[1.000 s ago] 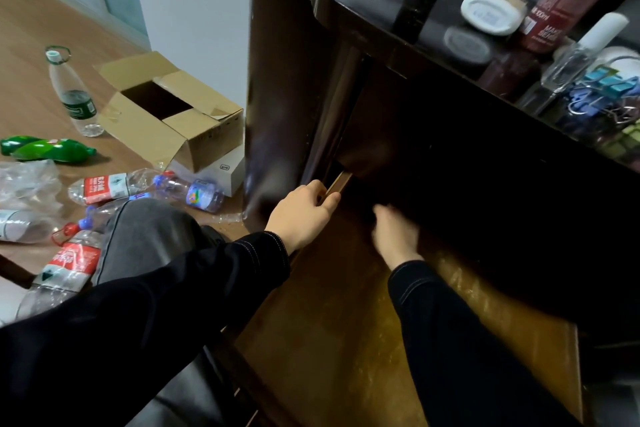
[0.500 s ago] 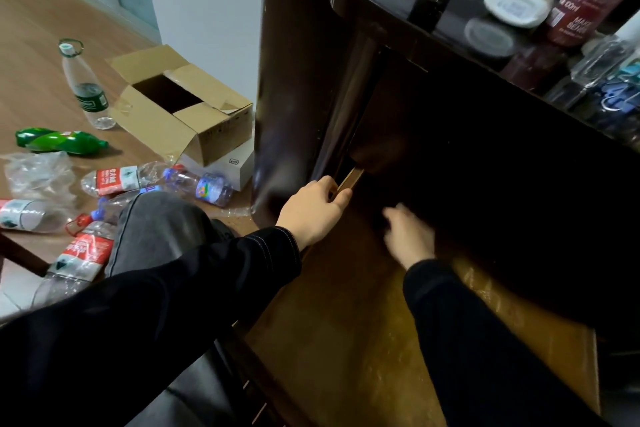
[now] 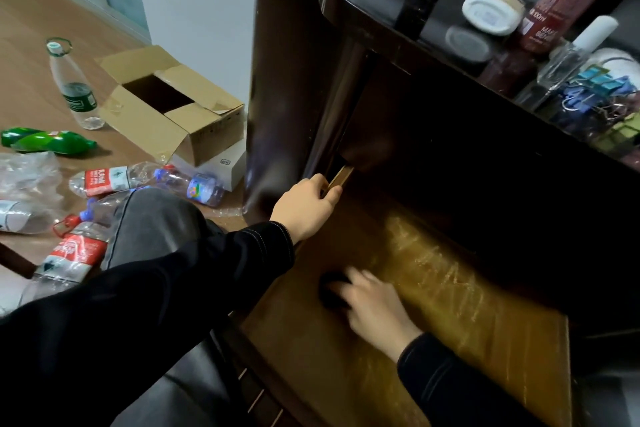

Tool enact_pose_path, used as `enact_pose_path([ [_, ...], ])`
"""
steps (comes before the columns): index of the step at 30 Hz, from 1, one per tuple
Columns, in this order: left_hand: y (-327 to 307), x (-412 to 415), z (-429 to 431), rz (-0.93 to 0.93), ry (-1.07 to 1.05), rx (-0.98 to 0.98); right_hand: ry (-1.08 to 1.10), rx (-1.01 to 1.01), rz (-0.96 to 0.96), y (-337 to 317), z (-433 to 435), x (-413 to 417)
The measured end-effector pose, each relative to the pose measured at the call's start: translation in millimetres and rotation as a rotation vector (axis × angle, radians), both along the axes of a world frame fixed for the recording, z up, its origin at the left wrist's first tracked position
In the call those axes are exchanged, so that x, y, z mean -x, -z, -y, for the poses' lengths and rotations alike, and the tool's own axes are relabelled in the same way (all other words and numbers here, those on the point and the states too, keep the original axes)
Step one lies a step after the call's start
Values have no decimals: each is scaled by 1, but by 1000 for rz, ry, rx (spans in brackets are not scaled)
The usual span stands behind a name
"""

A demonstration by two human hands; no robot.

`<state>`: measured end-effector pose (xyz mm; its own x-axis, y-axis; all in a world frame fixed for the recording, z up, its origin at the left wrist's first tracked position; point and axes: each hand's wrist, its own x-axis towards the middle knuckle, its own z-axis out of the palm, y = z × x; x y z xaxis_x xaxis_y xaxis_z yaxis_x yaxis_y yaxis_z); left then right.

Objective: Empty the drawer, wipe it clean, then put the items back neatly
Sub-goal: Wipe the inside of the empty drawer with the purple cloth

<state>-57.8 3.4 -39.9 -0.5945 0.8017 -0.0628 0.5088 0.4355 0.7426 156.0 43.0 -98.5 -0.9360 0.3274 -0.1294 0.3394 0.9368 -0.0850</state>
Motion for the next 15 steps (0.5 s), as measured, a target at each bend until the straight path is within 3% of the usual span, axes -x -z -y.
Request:
enact_pose_path([
  [7,2,2,-2,-28,-7,-1,438,-143,1,-5,-96,63],
  [12,-3,-1,-1,-25,-8,0,381,-118,32,-7,-61,50],
  [15,-5,-2,1,-4,-6,5,153,-24,45,-6,-1,20],
])
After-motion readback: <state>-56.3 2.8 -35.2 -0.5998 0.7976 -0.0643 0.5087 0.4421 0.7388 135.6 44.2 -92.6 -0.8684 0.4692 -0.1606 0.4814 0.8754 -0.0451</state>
